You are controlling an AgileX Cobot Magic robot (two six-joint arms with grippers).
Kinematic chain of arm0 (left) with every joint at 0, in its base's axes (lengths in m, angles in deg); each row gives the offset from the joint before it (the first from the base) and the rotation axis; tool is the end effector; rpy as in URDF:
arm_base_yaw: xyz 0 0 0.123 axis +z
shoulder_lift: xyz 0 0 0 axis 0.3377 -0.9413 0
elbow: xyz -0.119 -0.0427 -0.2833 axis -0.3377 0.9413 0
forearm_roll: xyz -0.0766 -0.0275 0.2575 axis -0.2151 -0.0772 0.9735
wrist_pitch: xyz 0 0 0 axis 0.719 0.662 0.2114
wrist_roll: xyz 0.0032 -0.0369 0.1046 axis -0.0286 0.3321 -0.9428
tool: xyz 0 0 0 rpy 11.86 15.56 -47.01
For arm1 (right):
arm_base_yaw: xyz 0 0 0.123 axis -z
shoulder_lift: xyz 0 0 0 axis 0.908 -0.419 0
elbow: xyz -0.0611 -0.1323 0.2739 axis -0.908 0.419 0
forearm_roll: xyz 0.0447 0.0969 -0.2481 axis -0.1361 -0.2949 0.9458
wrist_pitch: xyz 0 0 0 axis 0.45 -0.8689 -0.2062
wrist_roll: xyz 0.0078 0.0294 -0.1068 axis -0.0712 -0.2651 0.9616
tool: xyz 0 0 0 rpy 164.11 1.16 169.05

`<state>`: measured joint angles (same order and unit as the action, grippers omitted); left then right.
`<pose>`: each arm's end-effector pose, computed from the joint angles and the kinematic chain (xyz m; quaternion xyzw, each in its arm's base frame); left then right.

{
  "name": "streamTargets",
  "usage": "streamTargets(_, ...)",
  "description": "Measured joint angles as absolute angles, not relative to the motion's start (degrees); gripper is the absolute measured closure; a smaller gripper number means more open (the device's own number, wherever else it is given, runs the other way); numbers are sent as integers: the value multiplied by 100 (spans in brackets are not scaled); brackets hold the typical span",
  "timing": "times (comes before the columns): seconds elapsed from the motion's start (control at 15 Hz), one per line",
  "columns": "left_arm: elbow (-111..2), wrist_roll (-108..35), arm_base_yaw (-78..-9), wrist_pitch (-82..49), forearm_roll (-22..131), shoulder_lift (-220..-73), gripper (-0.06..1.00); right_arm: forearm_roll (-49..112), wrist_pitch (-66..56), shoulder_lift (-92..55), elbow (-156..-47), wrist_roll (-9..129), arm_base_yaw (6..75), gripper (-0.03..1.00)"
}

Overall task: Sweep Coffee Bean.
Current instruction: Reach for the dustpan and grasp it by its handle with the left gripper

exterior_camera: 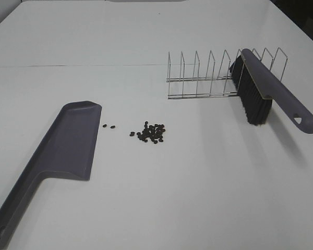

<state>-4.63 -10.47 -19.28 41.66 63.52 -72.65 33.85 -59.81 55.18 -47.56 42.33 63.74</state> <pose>-0.0009 -0.0071 0.2811 0.0550 0.8497 0.0007 0.5244 0.0037 0.0098 0.2595 -0.0540 0.8732 0.0325 0.4832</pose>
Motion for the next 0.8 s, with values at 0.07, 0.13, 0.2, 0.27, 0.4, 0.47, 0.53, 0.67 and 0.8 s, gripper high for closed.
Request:
streamTargets(0.07, -463, -1047, -1928, 4166, 6352, -7265, 27, 3385, -5981, 5518, -4756, 4233, 6374, 38)
streamTargets(0.13, -463, -1047, -1928, 4166, 6352, -7265, 27, 3385, -5981, 5518, -4756, 4233, 6374, 38)
streamTargets(0.2, -463, -1047, -1928, 4166, 6352, -7265, 27, 3385, -5981, 5518, -4756, 4233, 6374, 38)
streamTargets(0.27, -463, -1047, -1928, 4166, 6352, -7265, 27, 3385, -5981, 5518, -4756, 4233, 6374, 38)
streamTargets(0.4, -463, -1047, -1928, 4166, 6352, -7265, 13, 3385, -5981, 5518, -4756, 4233, 6374, 38)
streamTargets(0.47, -463, -1047, -1928, 4166, 6352, -7265, 4, 3385, -5981, 5518, -4756, 4233, 6374, 38)
streamTargets(0.53, -463, -1047, -1928, 4166, 6352, -7265, -2, 3385, -5981, 5518, -4756, 4233, 6374, 38)
streamTargets(0.67, -463, -1047, -1928, 4166, 6358, -7265, -4, 3385, -5981, 5518, -4756, 4233, 6374, 38)
streamTargets(0.8, -463, -1047, -1928, 4166, 6358, -7265, -5, 3385, -5981, 5518, -4756, 4233, 6374, 38)
